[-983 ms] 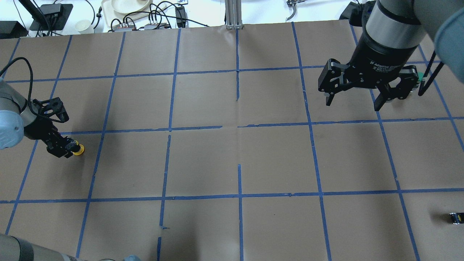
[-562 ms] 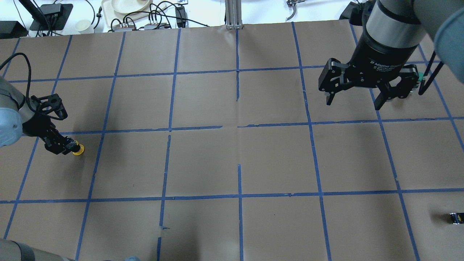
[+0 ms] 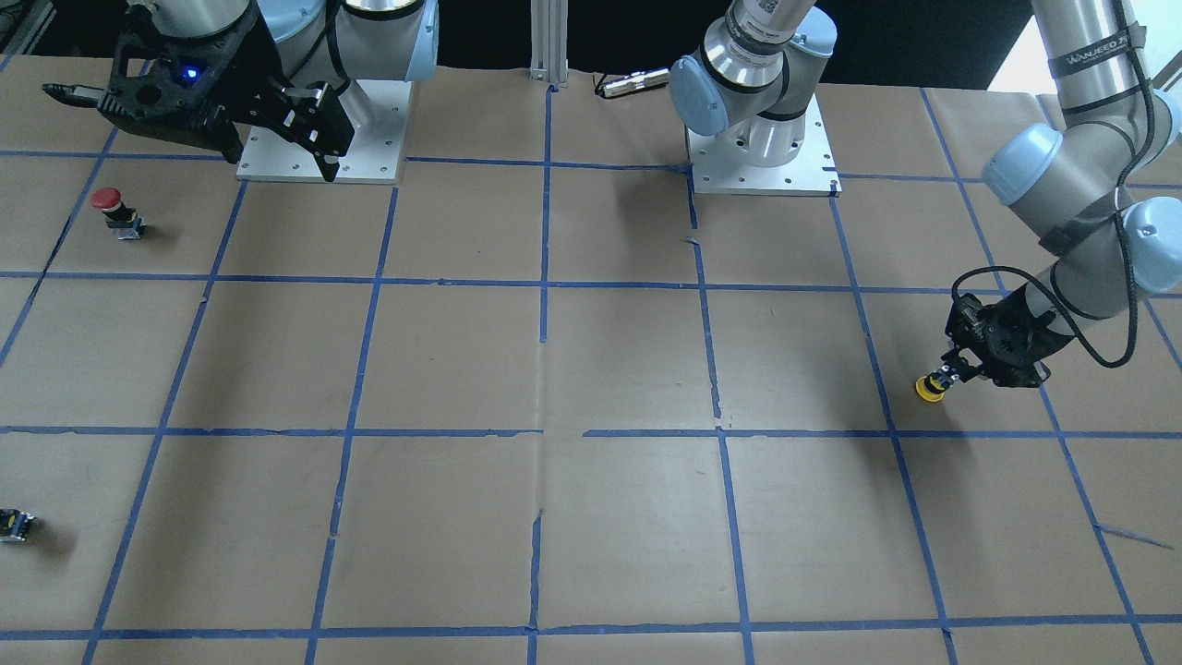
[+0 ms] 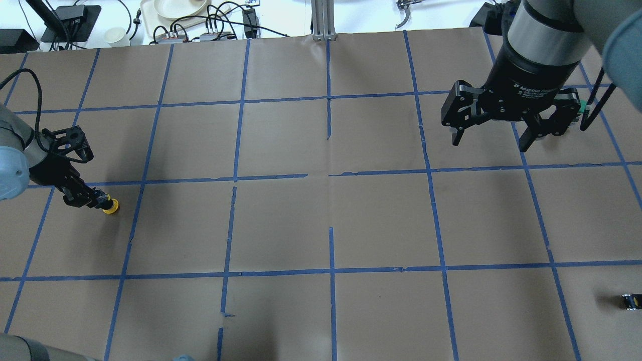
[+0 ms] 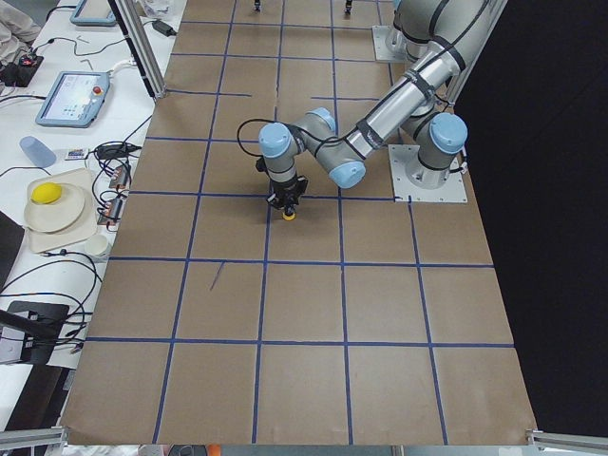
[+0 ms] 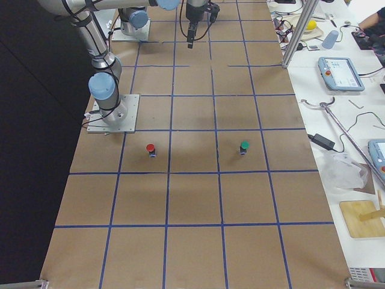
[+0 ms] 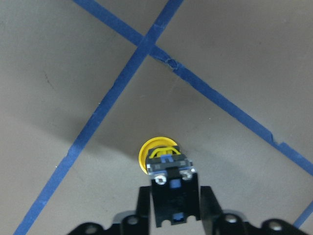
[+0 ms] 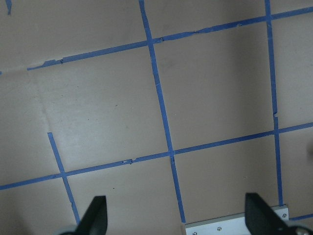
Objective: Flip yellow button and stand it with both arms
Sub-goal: 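Lift the yellow button with the left gripper and raise it toward the right gripper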
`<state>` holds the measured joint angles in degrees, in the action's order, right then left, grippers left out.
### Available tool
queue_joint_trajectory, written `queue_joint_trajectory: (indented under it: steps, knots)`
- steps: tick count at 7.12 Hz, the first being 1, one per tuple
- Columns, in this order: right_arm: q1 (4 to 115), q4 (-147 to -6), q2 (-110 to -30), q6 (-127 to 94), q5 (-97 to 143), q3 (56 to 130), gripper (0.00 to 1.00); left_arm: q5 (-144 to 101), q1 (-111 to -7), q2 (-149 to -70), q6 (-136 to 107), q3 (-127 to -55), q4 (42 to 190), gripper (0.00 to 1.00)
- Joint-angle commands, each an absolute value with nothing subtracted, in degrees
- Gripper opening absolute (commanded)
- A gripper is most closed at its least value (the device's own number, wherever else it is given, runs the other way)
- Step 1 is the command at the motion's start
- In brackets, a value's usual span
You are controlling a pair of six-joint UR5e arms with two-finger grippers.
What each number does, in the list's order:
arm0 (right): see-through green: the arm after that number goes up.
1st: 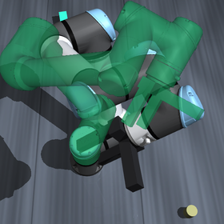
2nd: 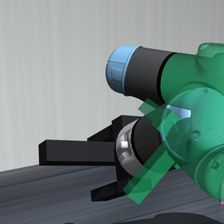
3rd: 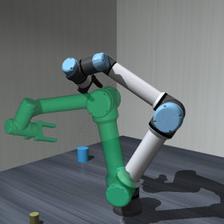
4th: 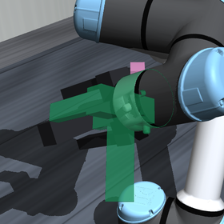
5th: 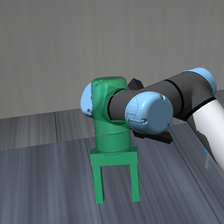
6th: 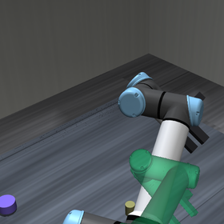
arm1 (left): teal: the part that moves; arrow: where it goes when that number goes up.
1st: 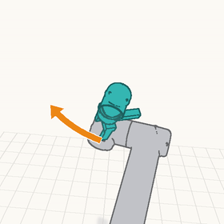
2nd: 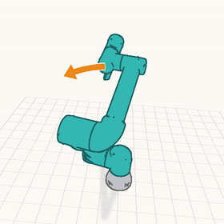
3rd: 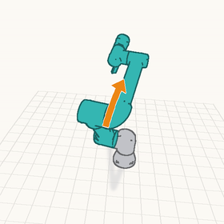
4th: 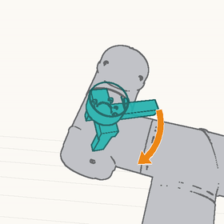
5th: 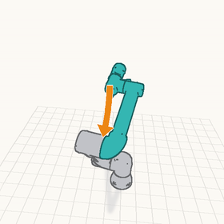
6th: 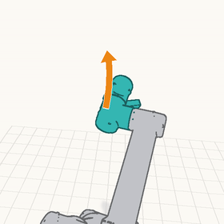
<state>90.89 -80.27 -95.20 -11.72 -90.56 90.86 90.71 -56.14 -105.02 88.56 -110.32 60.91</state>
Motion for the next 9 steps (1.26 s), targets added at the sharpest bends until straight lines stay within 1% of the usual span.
queue_joint_trajectory:
  steps: [1, 2, 3, 4, 5, 6, 7, 9]
  knots:
    - [91.0, -80.6, -95.2, -12.0, -90.0, 91.0, 1.00, 78.1, -55.8, -104.3, 91.4, -107.1, 70.8, 0.12]
    - [91.1, -80.6, -95.2, -12.1, -90.7, 91.1, 1.00, 72.2, -56.2, -104.0, 91.7, -107.1, 74.7, 0.11]
    - [91.1, -80.6, -95.2, -12.0, -90.8, 91.0, 1.00, 59.9, -56.2, -103.7, 90.3, -107.6, 82.5, 0.11]
    - [90.9, -80.2, -95.2, -11.9, -90.9, 91.0, 1.00, 49.1, -56.3, -103.7, 88.7, -109.0, 89.5, 0.11]
    - [90.9, -80.4, -95.0, -11.8, -90.6, 91.0, 1.00, 43.1, -57.6, -103.5, 88.7, -111.2, 92.7, 0.11]
    - [90.3, -80.8, -94.9, -12.2, -89.9, 91.0, 1.00, 34.0, -60.8, -103.4, 88.7, -113.3, 94.1, 0.11]
    - [87.4, -80.8, -94.8, -12.8, -83.8, 90.6, 1.00, 25.2, -66.0, -103.4, 88.4, -115.5, 94.3, 0.11]
    - [78.5, -80.2, -95.0, -19.6, -63.7, 90.3, 1.00, 6.5, -74.2, -103.5, 86.2, -121.2, 94.2, 0.11]
